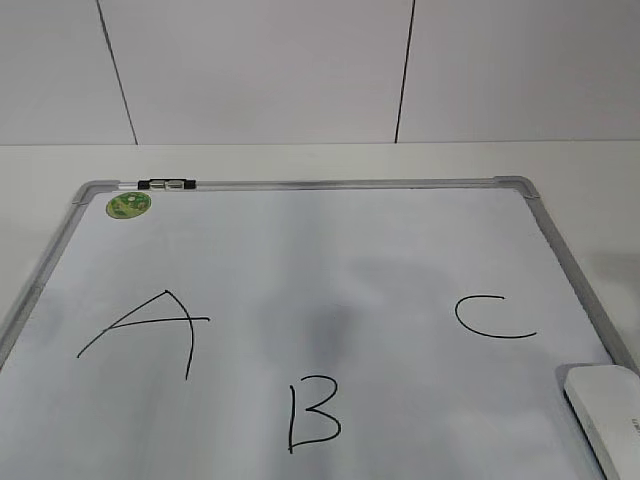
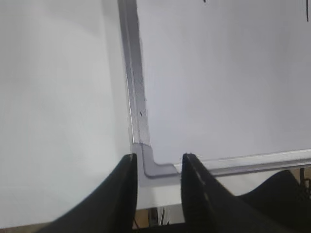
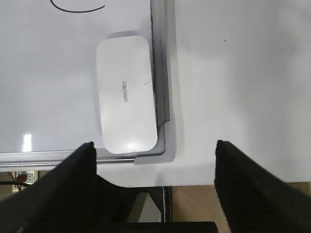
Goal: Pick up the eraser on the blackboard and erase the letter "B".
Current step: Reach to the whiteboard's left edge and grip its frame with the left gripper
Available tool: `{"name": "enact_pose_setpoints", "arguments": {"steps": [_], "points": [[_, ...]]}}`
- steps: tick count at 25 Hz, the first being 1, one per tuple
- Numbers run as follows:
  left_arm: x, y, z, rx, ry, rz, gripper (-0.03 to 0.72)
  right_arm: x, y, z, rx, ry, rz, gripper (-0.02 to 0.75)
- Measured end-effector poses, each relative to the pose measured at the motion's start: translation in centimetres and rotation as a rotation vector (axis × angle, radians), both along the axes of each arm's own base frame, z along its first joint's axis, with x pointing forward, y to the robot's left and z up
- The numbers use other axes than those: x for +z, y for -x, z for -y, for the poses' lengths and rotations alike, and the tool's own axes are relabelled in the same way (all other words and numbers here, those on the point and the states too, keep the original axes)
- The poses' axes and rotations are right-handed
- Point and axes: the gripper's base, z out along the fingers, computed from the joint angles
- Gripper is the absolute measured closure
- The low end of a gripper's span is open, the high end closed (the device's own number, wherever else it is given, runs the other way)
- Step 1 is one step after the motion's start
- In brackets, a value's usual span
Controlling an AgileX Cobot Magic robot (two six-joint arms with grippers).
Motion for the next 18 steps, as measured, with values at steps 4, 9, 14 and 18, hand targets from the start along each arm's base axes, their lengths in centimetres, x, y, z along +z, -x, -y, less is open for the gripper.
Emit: {"name": "enact_pose_setpoints", "arguments": {"steps": [4, 9, 14, 18], "points": [[-0.2, -4.3, 0.2, -0.017, -0.023, -0.012, 0.450, 0.8, -0.5, -0.1, 0.002, -0.011, 0.005, 0.154], [-0.8, -8.9, 0.3, -0.023, -0.054, -0.034, 0.450, 0.7, -1.4, -0.9, 0.048, -0.071, -0.049, 0.154], [-1.6, -11.6, 0.5, -0.025, -0.062, -0.061, 0.450, 0.2, -2.8, -2.9, 0.140, -0.258, -0.131, 0.154], [-2.5, -12.8, 0.6, -0.025, -0.064, -0.082, 0.450, -0.6, -4.2, -3.8, 0.189, -0.270, -0.209, 0.154]]}}
